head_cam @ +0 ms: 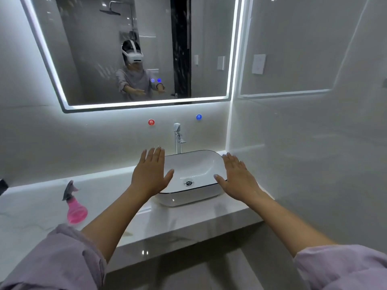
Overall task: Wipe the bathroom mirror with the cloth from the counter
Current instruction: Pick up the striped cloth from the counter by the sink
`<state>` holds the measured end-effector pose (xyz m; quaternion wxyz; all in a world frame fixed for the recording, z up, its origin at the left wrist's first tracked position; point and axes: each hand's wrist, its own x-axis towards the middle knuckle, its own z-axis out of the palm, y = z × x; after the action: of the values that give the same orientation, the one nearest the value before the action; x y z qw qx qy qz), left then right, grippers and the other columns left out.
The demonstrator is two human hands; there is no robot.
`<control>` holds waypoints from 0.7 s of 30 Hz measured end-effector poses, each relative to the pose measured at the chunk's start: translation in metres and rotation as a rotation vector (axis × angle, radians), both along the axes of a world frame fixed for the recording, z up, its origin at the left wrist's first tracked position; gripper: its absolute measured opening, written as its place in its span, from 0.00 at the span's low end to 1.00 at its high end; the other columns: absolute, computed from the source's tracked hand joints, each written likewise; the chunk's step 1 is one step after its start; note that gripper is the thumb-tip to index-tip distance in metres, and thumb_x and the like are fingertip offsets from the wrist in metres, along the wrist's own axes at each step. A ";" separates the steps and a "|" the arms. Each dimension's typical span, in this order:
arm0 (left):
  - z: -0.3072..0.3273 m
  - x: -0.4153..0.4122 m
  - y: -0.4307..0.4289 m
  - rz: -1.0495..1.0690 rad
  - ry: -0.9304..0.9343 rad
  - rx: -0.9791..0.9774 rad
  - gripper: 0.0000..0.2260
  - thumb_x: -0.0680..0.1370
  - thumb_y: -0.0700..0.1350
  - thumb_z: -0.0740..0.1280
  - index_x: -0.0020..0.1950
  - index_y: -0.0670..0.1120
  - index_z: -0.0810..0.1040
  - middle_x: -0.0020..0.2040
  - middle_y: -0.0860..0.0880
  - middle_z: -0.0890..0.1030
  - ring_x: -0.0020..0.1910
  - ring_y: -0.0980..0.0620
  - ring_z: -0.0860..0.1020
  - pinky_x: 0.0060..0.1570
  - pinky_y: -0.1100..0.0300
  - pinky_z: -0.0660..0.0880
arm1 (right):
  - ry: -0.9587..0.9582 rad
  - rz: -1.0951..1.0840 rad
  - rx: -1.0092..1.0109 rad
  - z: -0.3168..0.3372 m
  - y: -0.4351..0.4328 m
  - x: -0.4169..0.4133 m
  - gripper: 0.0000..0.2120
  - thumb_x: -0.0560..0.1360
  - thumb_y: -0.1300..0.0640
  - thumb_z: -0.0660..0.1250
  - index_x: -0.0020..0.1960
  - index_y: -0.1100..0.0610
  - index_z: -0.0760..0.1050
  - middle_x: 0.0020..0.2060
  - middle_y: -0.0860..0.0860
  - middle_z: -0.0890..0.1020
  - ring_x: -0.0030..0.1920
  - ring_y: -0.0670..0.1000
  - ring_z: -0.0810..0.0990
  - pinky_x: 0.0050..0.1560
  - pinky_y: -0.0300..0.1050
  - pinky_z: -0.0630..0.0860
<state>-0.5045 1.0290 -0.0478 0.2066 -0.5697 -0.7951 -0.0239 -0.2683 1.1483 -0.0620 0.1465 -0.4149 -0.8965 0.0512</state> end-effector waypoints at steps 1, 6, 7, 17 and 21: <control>-0.002 -0.006 0.009 -0.008 -0.002 -0.008 0.33 0.80 0.60 0.49 0.77 0.40 0.48 0.78 0.43 0.52 0.77 0.46 0.49 0.74 0.50 0.41 | 0.000 -0.002 -0.001 -0.002 0.009 -0.006 0.34 0.81 0.42 0.51 0.79 0.58 0.41 0.78 0.53 0.44 0.78 0.51 0.41 0.75 0.45 0.40; -0.015 -0.030 0.057 -0.016 -0.025 -0.028 0.33 0.80 0.60 0.48 0.77 0.40 0.46 0.78 0.43 0.50 0.77 0.46 0.48 0.74 0.50 0.40 | -0.015 -0.007 -0.005 -0.010 0.062 -0.034 0.35 0.81 0.42 0.51 0.78 0.58 0.41 0.78 0.53 0.43 0.78 0.51 0.41 0.75 0.45 0.40; -0.018 -0.034 0.067 -0.016 -0.034 -0.024 0.33 0.80 0.60 0.48 0.77 0.40 0.46 0.78 0.43 0.50 0.77 0.46 0.48 0.74 0.51 0.39 | -0.021 0.000 -0.009 -0.012 0.074 -0.040 0.35 0.81 0.42 0.51 0.78 0.59 0.41 0.78 0.53 0.44 0.78 0.51 0.41 0.75 0.45 0.40; -0.039 -0.072 0.199 -0.034 -0.119 0.086 0.33 0.80 0.59 0.50 0.77 0.40 0.45 0.78 0.44 0.49 0.77 0.48 0.46 0.74 0.54 0.38 | -0.069 0.146 0.058 -0.027 0.228 -0.105 0.35 0.81 0.42 0.51 0.78 0.60 0.40 0.78 0.56 0.43 0.78 0.53 0.41 0.76 0.46 0.39; -0.037 -0.079 0.254 -0.010 -0.142 0.098 0.32 0.80 0.58 0.51 0.77 0.40 0.47 0.78 0.43 0.50 0.77 0.48 0.47 0.75 0.55 0.39 | -0.082 0.230 0.130 -0.022 0.289 -0.126 0.35 0.81 0.43 0.52 0.78 0.60 0.41 0.78 0.56 0.43 0.78 0.54 0.41 0.76 0.46 0.38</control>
<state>-0.5831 1.2833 -0.0846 0.1773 -0.5595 -0.8029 -0.1043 -0.3943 1.4376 -0.0845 0.1295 -0.3008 -0.9448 -0.0073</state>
